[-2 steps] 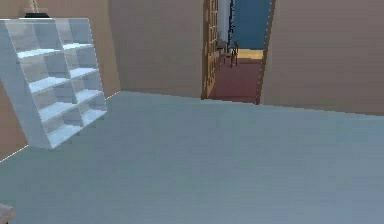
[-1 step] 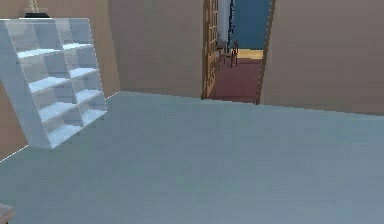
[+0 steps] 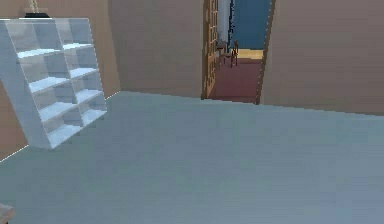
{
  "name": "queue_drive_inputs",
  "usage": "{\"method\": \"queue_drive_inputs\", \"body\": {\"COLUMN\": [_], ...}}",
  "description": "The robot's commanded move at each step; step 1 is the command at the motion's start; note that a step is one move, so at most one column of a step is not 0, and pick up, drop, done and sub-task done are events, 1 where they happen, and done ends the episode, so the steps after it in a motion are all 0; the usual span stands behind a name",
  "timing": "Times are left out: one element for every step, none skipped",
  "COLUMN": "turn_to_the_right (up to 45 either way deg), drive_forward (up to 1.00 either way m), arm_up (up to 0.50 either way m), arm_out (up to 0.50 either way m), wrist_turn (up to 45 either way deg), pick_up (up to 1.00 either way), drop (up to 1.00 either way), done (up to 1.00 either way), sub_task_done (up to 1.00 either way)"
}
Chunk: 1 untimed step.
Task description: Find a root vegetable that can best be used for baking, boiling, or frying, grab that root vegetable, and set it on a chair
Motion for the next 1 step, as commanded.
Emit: {"method": "queue_drive_inputs", "body": {"turn_to_the_right": [0.0], "drive_forward": [0.0], "arm_up": [0.0], "arm_out": [0.0], "wrist_turn": [24.0], "pick_up": [0.0], "drop": [0.0], "done": [0.0], "sub_task_done": [0.0]}}
